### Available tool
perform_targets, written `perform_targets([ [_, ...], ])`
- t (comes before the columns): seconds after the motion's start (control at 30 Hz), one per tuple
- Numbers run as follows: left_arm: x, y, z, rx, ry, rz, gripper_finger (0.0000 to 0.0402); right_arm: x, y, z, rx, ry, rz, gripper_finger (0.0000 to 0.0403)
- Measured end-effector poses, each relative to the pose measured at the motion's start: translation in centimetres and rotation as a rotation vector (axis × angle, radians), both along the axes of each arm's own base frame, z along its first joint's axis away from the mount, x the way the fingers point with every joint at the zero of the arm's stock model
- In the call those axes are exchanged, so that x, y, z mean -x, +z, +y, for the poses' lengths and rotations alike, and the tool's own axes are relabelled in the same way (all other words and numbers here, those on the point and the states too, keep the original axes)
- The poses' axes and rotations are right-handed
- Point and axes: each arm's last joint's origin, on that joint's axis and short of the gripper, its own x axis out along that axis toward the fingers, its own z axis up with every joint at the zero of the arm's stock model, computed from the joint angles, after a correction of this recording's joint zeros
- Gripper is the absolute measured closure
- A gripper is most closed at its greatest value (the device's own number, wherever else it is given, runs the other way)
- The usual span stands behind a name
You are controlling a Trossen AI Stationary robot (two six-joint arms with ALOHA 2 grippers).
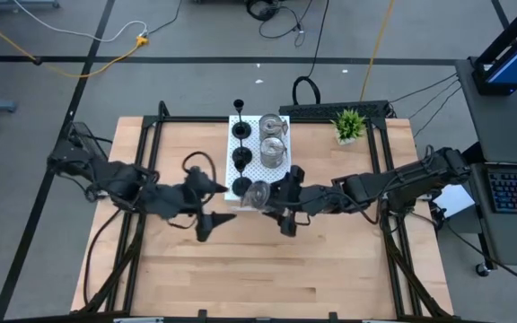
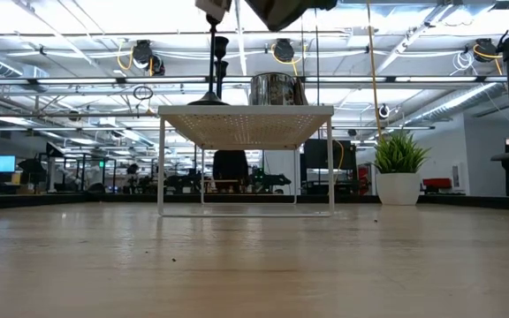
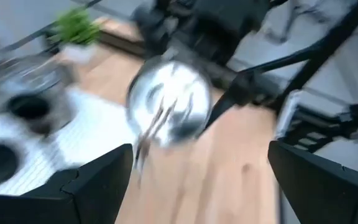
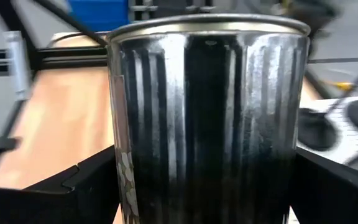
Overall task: Pick & Place candle stick holders
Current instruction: Put the silver scented candle on the shelf aligned with the other silver scented candle
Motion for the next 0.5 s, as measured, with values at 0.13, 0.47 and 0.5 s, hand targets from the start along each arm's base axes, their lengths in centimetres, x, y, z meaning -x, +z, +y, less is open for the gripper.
perform_targets([
  [0.13,2.5,-0.3,-0.3,-0.012,0.128,0.062,0.0018,-0.1,0.2,-0.4,0.053,-0.092,-0.026,0.0049],
  [0.47,6.6,-1.6,-1.4,-0.034,0.312,0.144,0.0026,-0.2,0.4,-2.0,0.124,-0.281,-0.053,0.0049],
  [0.5,6.9,-1.8,-1.5,-0.035,0.327,0.151,0.0027,-0.2,0.3,-2.1,0.131,-0.297,-0.051,0.0049],
])
